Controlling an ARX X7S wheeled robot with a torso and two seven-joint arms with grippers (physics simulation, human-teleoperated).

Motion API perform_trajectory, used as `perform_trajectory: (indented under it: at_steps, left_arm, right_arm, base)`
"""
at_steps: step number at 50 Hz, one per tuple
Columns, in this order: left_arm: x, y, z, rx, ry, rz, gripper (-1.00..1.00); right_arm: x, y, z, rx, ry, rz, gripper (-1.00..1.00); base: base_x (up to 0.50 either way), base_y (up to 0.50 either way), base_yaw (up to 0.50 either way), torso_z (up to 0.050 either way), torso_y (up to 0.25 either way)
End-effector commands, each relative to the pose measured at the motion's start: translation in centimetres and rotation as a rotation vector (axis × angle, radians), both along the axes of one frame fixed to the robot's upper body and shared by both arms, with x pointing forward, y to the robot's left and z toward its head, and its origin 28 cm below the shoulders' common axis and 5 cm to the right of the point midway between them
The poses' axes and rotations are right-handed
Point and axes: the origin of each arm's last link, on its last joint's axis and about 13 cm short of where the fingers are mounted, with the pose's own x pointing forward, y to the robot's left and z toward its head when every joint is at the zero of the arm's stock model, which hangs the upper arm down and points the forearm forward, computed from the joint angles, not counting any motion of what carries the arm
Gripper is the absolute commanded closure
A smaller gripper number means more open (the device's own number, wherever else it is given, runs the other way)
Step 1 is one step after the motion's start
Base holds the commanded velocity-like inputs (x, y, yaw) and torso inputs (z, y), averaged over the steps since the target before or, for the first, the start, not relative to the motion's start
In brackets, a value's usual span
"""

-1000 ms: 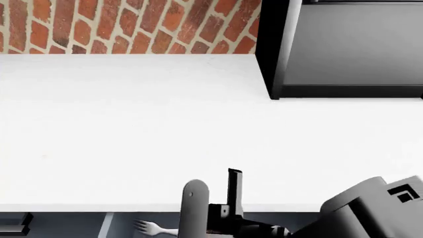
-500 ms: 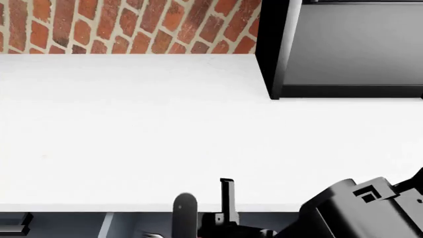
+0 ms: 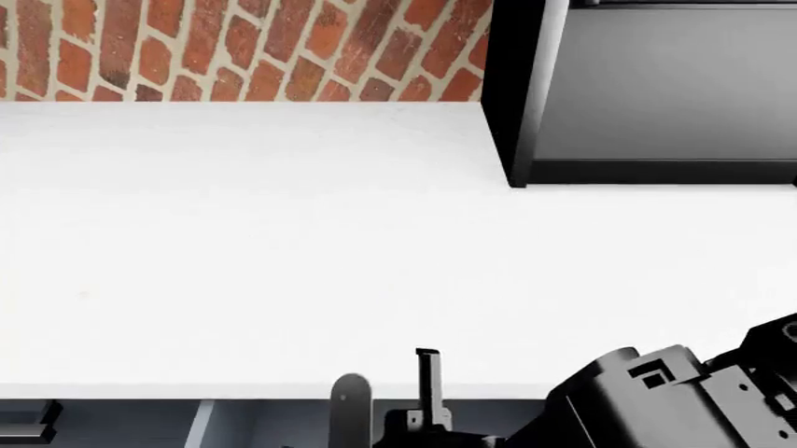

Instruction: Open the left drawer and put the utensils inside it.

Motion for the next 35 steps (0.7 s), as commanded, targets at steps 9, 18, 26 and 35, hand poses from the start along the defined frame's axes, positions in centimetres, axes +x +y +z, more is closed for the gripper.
perform_trajectory:
  at_steps: [9, 18, 26, 35]
  left_arm:
    - [-0.1, 0.0, 0.0, -0.003, -0.003, 0.001, -1.0]
    - [-0.1, 0.0, 0.0, -0.004, -0.005, 0.002, -1.0]
    - [-0.1, 0.0, 0.1, -0.003, -0.007, 0.001, -1.0]
    - [0.0, 0.0, 0.1, -0.001, -0.007, -0.002, -1.0]
  right_arm:
    - [0.2, 0.2, 0.9, 0.052, -0.055, -0.001, -1.0]
    - [-0.5, 0.0, 1.7, 0.076, -0.078, 0.014, -1.0]
    - [-0.8, -0.6, 2.3, 0.101, -0.085, 0.009, -1.0]
    - [-1.1, -1.3, 3.2, 0.157, -0.111, -0.008, -1.0]
  base:
    - [0.0, 0.0, 0.0, 0.0, 0.0]
    - [0.0, 0.0, 0.0, 0.0, 0.0]
    - [0.0, 0.0, 0.0, 0.0, 0.0]
    - [0.0, 0.0, 0.0, 0.0, 0.0]
